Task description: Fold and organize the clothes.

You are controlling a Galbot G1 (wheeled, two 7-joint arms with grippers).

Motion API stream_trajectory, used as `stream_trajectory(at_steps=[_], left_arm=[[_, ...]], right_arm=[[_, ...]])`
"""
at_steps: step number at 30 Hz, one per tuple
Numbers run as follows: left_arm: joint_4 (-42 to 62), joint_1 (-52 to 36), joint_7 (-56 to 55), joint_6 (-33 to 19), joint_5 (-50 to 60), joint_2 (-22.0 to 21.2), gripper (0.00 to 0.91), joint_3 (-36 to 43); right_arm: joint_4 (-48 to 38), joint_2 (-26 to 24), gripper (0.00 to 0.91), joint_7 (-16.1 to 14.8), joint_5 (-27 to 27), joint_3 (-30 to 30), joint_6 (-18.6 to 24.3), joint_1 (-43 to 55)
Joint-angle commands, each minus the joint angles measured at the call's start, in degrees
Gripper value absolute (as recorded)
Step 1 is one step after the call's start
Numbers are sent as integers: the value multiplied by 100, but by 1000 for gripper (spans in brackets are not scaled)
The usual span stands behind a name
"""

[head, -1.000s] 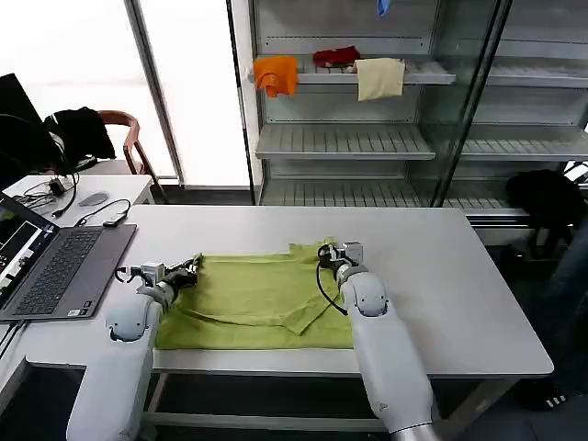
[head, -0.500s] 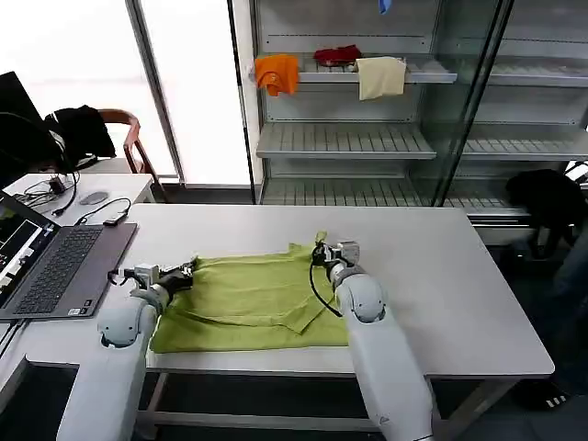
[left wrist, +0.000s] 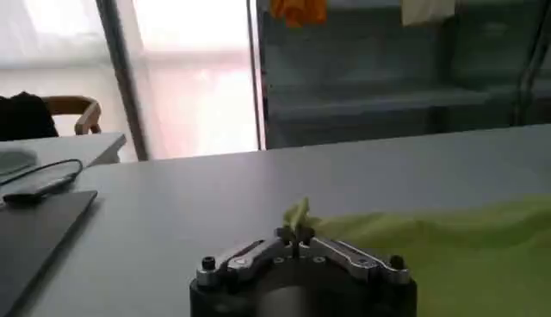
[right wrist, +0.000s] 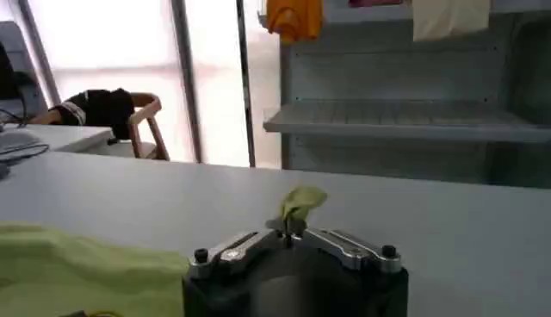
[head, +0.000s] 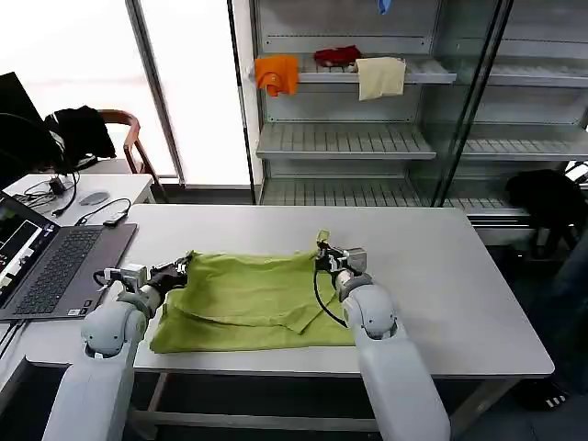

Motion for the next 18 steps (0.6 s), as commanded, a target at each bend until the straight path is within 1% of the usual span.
stream_trajectory(at_steps=[1, 10, 18], left_arm=[[-843, 641, 35, -13, -222, 43, 10, -129], [-872, 1067, 187, -23, -356, 76, 10, -351], [-854, 1246, 284, -30, -461, 177, 10, -490]], right_arm=[[722, -182, 0, -1, 16, -30, -5, -543], [1115, -202, 0, -25, -139, 52, 1, -1307], [1330, -192, 0, -71, -170, 183, 6, -1731]])
